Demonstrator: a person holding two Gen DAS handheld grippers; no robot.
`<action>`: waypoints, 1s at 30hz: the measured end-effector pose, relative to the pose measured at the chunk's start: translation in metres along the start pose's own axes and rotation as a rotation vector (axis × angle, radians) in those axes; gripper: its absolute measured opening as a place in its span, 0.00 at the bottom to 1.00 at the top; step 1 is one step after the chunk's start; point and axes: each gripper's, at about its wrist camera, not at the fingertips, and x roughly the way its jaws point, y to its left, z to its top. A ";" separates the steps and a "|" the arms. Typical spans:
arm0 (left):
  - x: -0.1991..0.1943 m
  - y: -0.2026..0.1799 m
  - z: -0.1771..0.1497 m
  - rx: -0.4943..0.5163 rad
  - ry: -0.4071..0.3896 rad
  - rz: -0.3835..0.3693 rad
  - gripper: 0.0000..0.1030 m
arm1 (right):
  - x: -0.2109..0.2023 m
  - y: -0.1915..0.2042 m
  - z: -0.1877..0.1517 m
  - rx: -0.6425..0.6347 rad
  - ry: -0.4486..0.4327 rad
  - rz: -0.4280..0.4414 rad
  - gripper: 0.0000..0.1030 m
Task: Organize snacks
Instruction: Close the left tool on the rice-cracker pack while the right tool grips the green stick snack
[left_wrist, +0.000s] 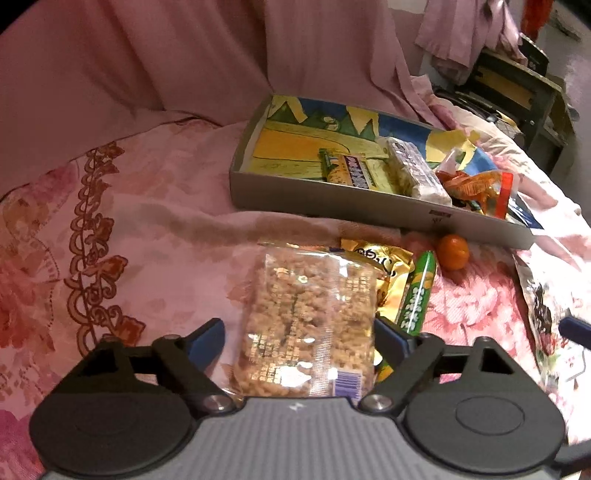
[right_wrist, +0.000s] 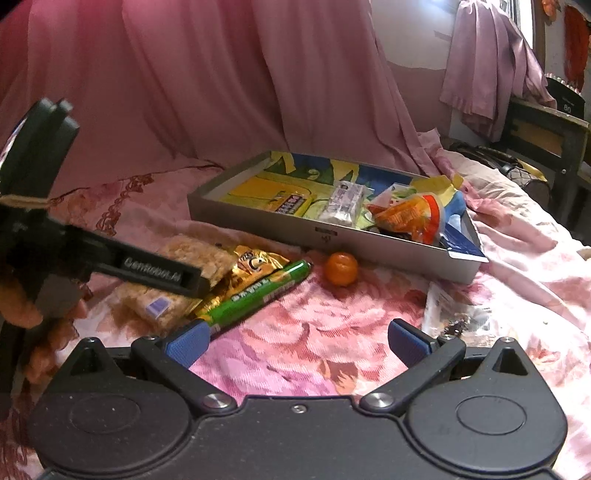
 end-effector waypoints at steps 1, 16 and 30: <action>-0.001 0.001 0.000 0.013 0.005 0.010 0.80 | 0.001 0.001 0.001 0.005 -0.004 0.002 0.99; -0.013 0.053 -0.007 -0.201 0.003 -0.043 0.77 | 0.041 0.028 0.014 0.046 0.029 0.081 0.84; -0.011 0.052 -0.003 -0.236 0.032 -0.032 0.76 | 0.067 0.039 0.010 0.021 0.111 0.096 0.56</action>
